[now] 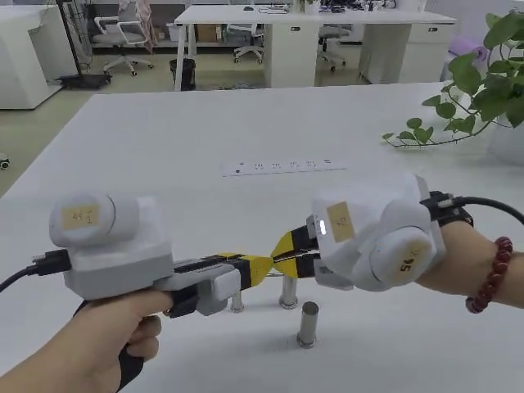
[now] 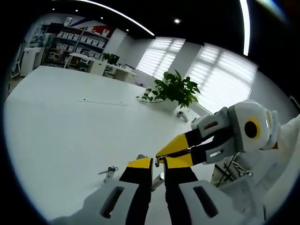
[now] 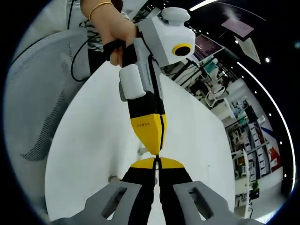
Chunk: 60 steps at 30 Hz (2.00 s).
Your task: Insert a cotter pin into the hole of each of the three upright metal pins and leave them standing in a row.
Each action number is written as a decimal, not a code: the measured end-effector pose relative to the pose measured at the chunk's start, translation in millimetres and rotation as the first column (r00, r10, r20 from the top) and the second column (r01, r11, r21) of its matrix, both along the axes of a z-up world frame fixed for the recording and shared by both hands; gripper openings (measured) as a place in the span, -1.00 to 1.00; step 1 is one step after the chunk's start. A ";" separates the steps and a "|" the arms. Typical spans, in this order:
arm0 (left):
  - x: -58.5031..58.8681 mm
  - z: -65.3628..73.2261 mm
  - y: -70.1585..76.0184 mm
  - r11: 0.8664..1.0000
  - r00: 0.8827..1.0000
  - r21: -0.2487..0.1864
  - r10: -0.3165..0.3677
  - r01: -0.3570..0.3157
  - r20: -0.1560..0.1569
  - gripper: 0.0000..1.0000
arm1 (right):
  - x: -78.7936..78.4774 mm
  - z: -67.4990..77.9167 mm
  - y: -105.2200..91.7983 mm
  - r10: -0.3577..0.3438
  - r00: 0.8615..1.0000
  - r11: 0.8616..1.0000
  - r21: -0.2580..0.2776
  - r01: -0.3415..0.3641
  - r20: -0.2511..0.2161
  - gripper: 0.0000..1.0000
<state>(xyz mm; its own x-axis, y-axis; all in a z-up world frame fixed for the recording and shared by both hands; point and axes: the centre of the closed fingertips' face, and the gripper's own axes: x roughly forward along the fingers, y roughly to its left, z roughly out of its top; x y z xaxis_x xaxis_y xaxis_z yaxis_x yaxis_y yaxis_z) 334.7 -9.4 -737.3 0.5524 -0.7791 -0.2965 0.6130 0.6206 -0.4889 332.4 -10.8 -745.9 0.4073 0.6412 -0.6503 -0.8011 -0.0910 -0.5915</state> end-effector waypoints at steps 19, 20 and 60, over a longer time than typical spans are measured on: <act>-6.9 -3.3 3.9 1.000 0.999 0.020 -0.021 0.020 0.025 -0.99 | -4.0 -1.3 6.5 0.006 0.997 0.999 0.044 -0.003 -0.076 -0.93; -7.7 -3.7 2.7 0.998 0.999 0.045 -0.034 0.032 0.042 -0.99 | -3.8 -1.9 6.4 -0.001 0.996 0.999 0.052 0.006 -0.088 -0.93; -42.4 -14.7 -11.3 0.871 0.848 0.372 -0.439 0.321 0.297 -0.99 | -37.8 -15.1 -22.2 0.034 0.760 0.930 0.299 0.214 -0.649 -0.68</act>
